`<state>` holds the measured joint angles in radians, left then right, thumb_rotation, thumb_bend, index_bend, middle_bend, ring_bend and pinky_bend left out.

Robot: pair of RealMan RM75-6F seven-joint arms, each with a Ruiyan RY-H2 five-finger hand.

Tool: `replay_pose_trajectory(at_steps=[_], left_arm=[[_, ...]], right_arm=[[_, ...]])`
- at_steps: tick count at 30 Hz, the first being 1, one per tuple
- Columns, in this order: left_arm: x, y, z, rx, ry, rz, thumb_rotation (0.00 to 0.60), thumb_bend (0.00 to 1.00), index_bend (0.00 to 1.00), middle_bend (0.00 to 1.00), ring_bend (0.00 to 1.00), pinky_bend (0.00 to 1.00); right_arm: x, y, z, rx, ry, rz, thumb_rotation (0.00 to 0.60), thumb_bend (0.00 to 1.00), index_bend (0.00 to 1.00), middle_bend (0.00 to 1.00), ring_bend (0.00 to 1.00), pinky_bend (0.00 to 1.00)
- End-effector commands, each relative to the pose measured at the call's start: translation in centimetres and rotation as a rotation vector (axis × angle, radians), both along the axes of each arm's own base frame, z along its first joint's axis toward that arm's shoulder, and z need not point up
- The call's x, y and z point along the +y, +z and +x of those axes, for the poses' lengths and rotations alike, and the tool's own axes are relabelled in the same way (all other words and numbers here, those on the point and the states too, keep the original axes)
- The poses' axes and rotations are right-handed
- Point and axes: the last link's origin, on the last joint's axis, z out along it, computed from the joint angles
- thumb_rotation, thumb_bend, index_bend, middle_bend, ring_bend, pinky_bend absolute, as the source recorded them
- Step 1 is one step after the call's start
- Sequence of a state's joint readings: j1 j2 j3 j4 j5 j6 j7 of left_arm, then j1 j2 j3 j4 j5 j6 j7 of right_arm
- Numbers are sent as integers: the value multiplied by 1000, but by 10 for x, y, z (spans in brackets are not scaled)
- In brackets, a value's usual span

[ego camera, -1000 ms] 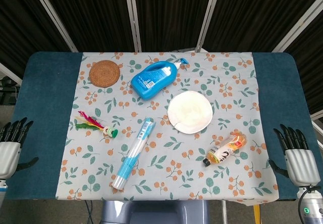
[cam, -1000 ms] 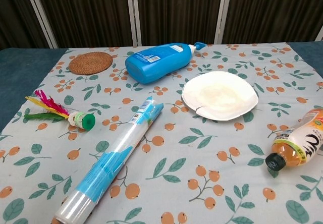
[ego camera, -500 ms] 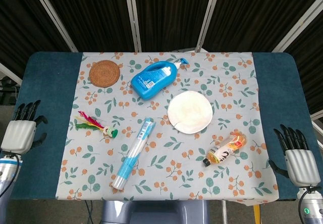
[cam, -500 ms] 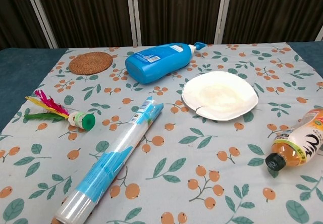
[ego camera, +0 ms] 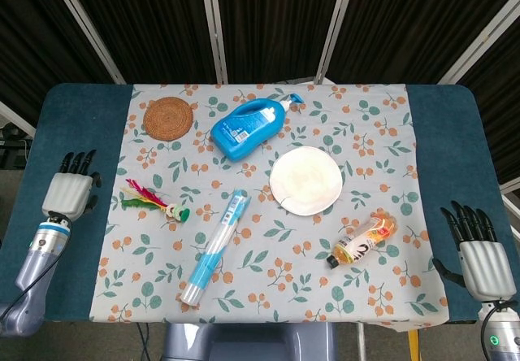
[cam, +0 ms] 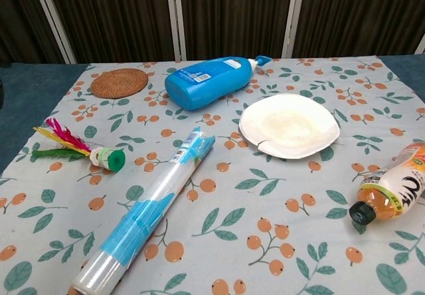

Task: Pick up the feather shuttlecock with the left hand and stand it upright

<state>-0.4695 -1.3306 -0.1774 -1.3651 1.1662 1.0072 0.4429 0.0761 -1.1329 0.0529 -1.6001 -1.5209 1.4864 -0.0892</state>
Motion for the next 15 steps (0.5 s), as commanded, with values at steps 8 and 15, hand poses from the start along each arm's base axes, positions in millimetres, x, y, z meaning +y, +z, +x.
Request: replay_pose_trajectory(at_steps=[8, 15], left_arm=[[19, -33, 9, 18, -37, -46, 600, 414, 466, 0, 0, 1], [21, -49, 14, 27, -51, -71, 600, 413, 474, 0, 0, 1]], right_arm=[[0, 0, 0, -3, -2, 2, 600, 125, 92, 0, 0, 0], [0, 0, 0, -5, -5, 2, 600, 126, 93, 0, 0, 0]])
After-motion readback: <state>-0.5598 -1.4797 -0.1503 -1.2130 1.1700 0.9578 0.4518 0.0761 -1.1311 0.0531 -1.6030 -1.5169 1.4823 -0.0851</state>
